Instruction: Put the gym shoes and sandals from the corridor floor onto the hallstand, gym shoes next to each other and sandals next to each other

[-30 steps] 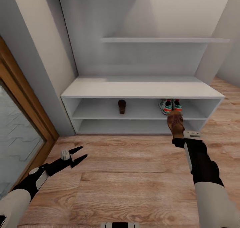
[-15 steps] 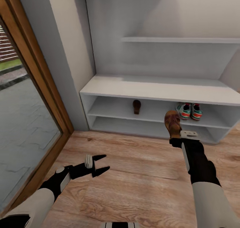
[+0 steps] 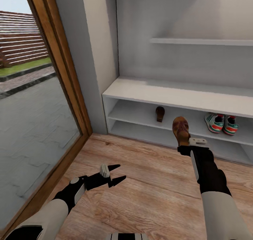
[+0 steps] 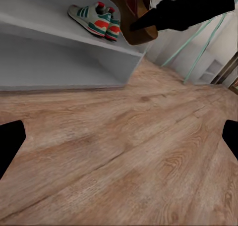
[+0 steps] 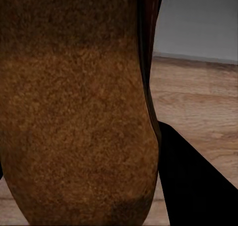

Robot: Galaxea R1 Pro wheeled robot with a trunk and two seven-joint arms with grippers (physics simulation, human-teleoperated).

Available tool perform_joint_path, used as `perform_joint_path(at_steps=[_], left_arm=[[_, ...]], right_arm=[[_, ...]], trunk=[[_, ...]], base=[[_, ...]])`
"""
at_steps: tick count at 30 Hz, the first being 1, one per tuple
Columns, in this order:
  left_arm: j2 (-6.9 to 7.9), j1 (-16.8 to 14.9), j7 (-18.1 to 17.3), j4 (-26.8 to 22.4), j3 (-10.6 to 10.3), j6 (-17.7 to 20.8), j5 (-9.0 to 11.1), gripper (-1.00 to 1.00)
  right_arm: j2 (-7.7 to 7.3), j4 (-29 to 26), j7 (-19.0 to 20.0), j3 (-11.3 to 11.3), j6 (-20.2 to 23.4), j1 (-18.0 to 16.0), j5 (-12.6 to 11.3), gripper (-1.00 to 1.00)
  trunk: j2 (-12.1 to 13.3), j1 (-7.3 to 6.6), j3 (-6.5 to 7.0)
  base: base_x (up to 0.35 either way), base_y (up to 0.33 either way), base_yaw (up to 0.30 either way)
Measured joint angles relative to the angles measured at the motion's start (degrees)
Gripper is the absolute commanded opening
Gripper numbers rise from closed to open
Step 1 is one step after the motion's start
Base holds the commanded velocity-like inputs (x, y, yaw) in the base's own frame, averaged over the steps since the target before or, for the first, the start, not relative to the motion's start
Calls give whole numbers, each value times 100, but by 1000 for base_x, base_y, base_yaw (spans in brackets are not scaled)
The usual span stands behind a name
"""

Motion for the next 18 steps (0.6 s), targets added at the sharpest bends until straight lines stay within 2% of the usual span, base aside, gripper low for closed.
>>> perform_joint_path(at_steps=[3,11,15,16,17,18], left_arm=[[-50,-1,144,22,1,-1,-1,100],[-64,-2,182,28,2,-1,-7,100],[-64,-2,178,24,4,-1,-9,100],[-64,-2,176,21,6,-1,-9,100],[-64,-2,175,20,7,0,-8,100],[-64,-2,175,20,8,0,-8,100]], right_arm=[[14,-1,-4,0,-5,1,-9,-100],[247,232,-11,42,15,-4,-42,-100],[278,1194,-17,63,37,-5,-57,-100],[281,1644,-22,68,29,-9,-21,-100],[281,2383,-26,73,16,-5,-64,-100],[281,2520,-27,74,14,-5,-65,-100]], trunk=[[0,0,-4],[0,0,-5],[0,0,-5],[-1,-1,-4],[1,1,-5],[0,1,-6]], base=[[0,0,84],[0,0,10],[0,0,0],[0,0,0],[0,0,0],[0,0,0]])
